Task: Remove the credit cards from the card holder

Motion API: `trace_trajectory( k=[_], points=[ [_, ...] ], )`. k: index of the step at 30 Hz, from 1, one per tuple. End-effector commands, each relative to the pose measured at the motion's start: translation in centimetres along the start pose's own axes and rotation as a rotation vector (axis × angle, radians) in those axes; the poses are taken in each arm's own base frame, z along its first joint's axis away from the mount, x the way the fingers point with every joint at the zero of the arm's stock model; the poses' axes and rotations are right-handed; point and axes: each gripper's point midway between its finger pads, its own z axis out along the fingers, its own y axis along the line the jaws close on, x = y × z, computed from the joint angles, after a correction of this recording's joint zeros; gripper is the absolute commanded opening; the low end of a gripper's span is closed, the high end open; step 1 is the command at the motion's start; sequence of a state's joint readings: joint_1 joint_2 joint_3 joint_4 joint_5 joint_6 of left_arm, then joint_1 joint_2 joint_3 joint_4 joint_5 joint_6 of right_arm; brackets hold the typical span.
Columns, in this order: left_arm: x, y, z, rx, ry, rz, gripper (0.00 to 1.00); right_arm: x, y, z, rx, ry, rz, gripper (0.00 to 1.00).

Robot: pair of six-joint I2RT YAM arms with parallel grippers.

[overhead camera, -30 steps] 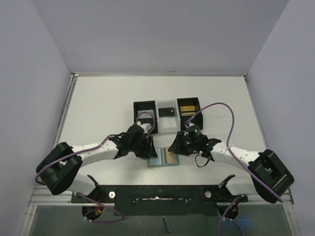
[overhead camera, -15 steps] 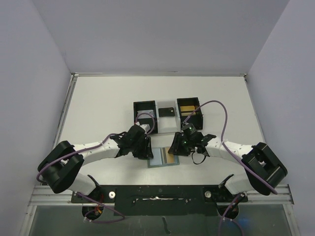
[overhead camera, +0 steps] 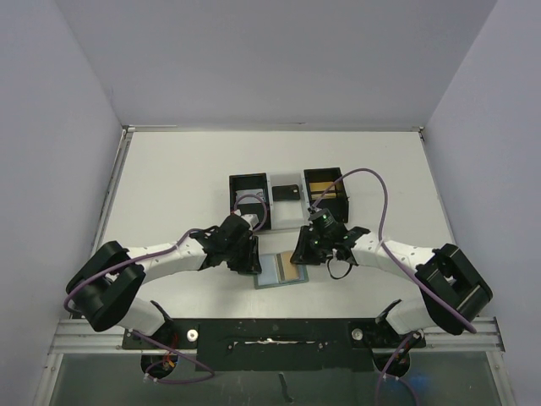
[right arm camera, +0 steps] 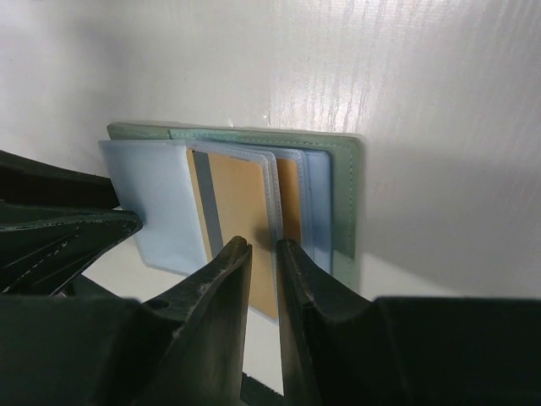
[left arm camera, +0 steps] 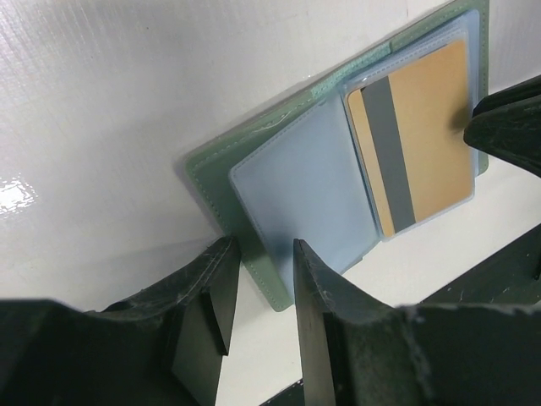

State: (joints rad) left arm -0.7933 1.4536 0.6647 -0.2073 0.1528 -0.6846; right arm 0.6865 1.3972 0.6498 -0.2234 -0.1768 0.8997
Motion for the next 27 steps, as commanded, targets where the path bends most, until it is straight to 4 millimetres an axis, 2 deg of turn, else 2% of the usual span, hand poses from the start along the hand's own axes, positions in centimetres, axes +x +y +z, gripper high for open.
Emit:
trace_trajectory(
  k=[1, 4, 8, 14, 17, 25, 27],
  points=[
    [-1.2, -1.3, -0.4, 0.028, -0.032, 0.034, 0.31, -1.3, 2.6, -0.6, -0.070, -0.023, -0.038, 0.21],
    [-1.4, -1.4, -0.5, 0.034, -0.044, 0.034, 0.31, -1.4, 3.1, -1.0, -0.081, -0.025, -0.038, 0.22],
    [-1.5, -1.4, -0.6, 0.033, -0.047, 0.039, 0.31, -2.1, 4.0, -2.1, -0.102, -0.050, -0.045, 0.28],
    [-1.6, -1.4, -0.7, 0.033, -0.051, 0.044, 0.31, -3.0, 0.7, -2.6, 0.094, -0.119, 0.001, 0.33],
    [-1.6, -1.4, -0.7, 0.035, -0.050, 0.047, 0.31, -3.3, 1.0, -2.9, 0.067, -0.150, 0.008, 0.35],
    [-1.6, -1.5, -0.7, 0.041, -0.052, 0.048, 0.31, -1.7, 2.3, -0.7, -0.033, -0.063, 0.011, 0.34],
    [-1.6, -1.5, -0.7, 0.042, -0.052, 0.048, 0.31, -1.5, 1.9, 0.0, -0.027, -0.057, 0.032, 0.35]
  ],
)
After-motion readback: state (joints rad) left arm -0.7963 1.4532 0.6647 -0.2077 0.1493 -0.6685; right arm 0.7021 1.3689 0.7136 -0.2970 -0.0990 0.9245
